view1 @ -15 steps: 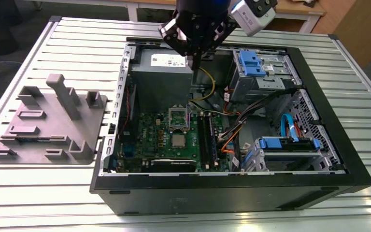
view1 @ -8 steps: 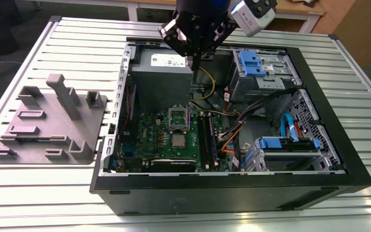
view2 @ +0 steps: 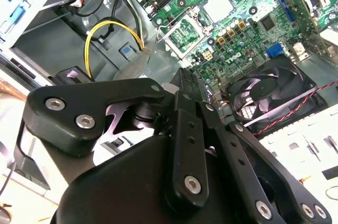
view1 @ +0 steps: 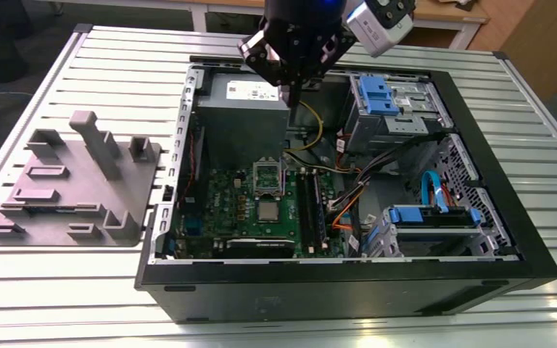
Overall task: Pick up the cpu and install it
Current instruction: 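Close the cpu cover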
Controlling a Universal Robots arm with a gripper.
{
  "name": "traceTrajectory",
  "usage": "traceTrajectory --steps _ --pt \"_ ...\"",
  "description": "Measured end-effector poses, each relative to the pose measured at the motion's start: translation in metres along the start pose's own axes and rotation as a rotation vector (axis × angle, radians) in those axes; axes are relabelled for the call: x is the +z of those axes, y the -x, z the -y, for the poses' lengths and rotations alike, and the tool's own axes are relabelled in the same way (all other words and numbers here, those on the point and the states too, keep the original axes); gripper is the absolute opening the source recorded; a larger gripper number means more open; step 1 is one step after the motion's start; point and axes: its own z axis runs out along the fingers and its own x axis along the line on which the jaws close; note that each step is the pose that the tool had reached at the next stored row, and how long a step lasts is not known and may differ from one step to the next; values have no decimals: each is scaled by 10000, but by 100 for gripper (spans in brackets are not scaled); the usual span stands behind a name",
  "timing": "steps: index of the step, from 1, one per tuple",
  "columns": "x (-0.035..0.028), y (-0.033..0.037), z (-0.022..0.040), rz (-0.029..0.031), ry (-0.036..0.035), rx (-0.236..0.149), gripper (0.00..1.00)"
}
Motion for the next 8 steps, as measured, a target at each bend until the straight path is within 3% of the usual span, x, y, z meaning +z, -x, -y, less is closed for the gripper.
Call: traceTrajectory --steps 8 --pt "40 -22 60 -1 -6 0 11"
